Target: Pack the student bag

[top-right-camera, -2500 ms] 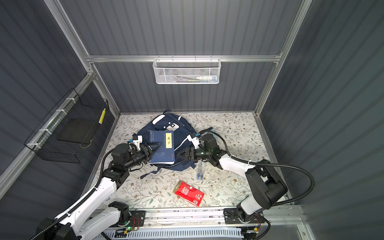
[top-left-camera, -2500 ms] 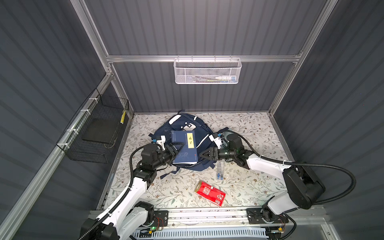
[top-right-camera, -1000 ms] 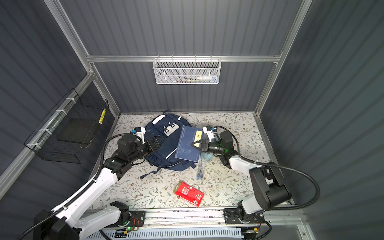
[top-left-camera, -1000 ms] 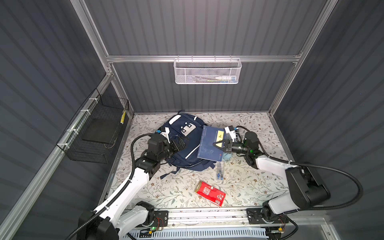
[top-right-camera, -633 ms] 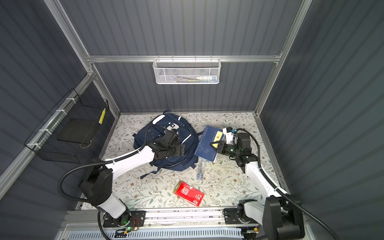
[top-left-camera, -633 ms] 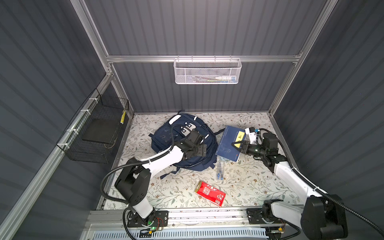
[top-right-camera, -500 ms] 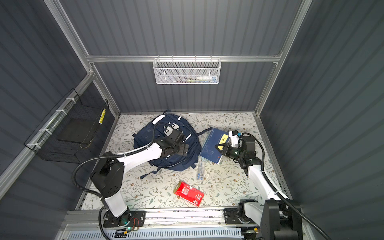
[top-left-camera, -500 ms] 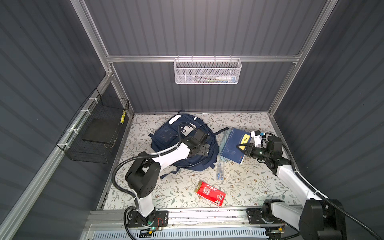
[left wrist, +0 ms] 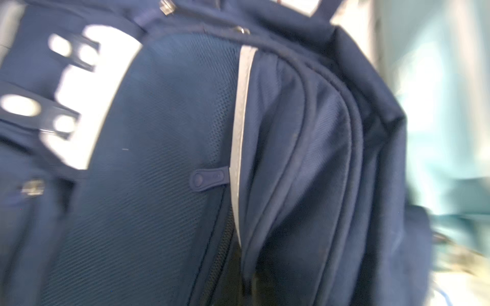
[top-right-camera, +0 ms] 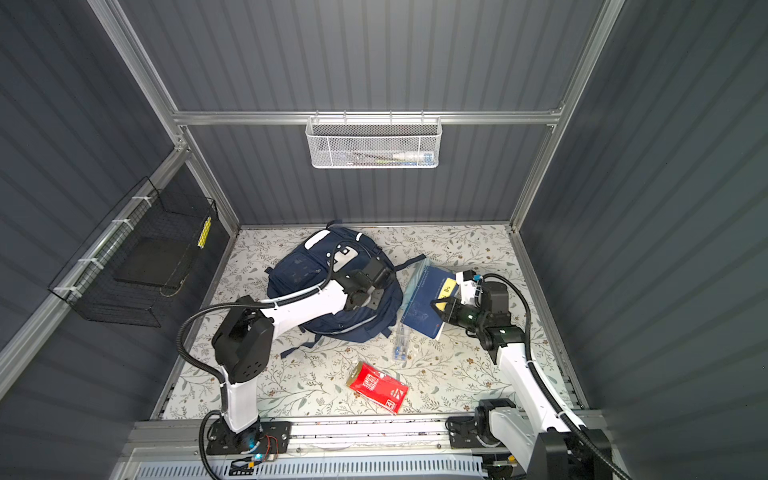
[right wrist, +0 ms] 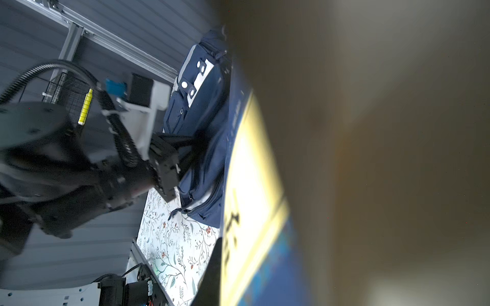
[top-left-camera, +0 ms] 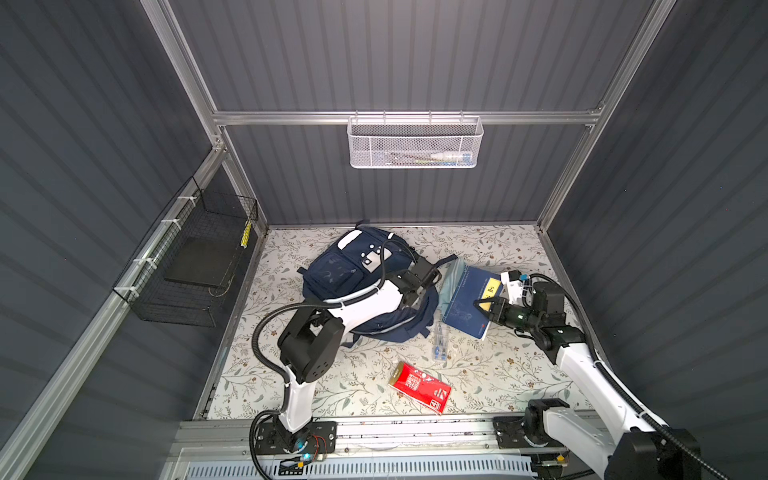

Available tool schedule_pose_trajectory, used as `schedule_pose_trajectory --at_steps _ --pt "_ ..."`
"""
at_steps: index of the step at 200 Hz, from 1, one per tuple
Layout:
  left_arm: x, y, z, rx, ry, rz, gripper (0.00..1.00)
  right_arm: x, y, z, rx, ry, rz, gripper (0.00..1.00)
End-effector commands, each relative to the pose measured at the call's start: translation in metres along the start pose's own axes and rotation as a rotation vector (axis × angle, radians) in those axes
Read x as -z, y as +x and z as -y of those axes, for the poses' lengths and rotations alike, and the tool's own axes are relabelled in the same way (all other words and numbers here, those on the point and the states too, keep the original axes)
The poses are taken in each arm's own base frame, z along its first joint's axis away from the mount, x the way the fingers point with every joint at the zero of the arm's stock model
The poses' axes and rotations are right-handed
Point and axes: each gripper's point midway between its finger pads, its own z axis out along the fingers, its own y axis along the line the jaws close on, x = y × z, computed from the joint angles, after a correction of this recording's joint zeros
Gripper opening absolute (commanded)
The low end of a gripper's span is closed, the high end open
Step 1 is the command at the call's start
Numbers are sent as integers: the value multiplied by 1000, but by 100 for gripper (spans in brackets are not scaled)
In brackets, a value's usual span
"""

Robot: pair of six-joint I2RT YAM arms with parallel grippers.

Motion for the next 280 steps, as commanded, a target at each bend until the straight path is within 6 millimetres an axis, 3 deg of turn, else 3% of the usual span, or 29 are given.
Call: schedule_pose_trajectory --at_steps 1,24,40,64,91,118,156,164,171,185,208,242,268,280 --pt "71 -57 -28 142 100 137 0 -10 -15 -24 -8 -31 64 0" --pt "93 -67 -57 211 160 157 0 -40 -18 -55 -28 -112 50 0" --pt "104 -72 -69 239 202 177 0 -74 -17 -62 -64 -122 29 0" --pt "113 -79 -71 250 254 196 0 -124 -27 -91 -34 -170 28 0" --pt "118 -91 -72 269 290 208 0 -193 -28 -117 -69 -221 3 0" --pt "124 -103 -82 302 273 233 0 -259 -27 -124 -203 -264 -25 0" --pt "127 -109 -66 325 371 227 0 -327 -26 -120 -235 -237 12 0" --pt "125 -109 -68 331 357 229 0 -337 -24 -122 -225 -227 -7 11" --pt "125 -109 -70 335 348 233 0 -344 -23 -125 -210 -229 -34 28" --pt "121 -108 -72 342 346 229 0 -342 -14 -135 -185 -255 -102 48" --pt "111 -105 -76 353 321 220 0 -311 -9 -131 -146 -246 -118 57" --pt "95 -100 -90 404 262 221 0 -232 10 -108 -85 -139 -152 65" --pt "78 -92 -77 436 306 189 0 -171 23 -86 42 1 -152 67" --pt "69 -87 -65 447 363 170 2 -143 25 -92 204 96 -149 73"
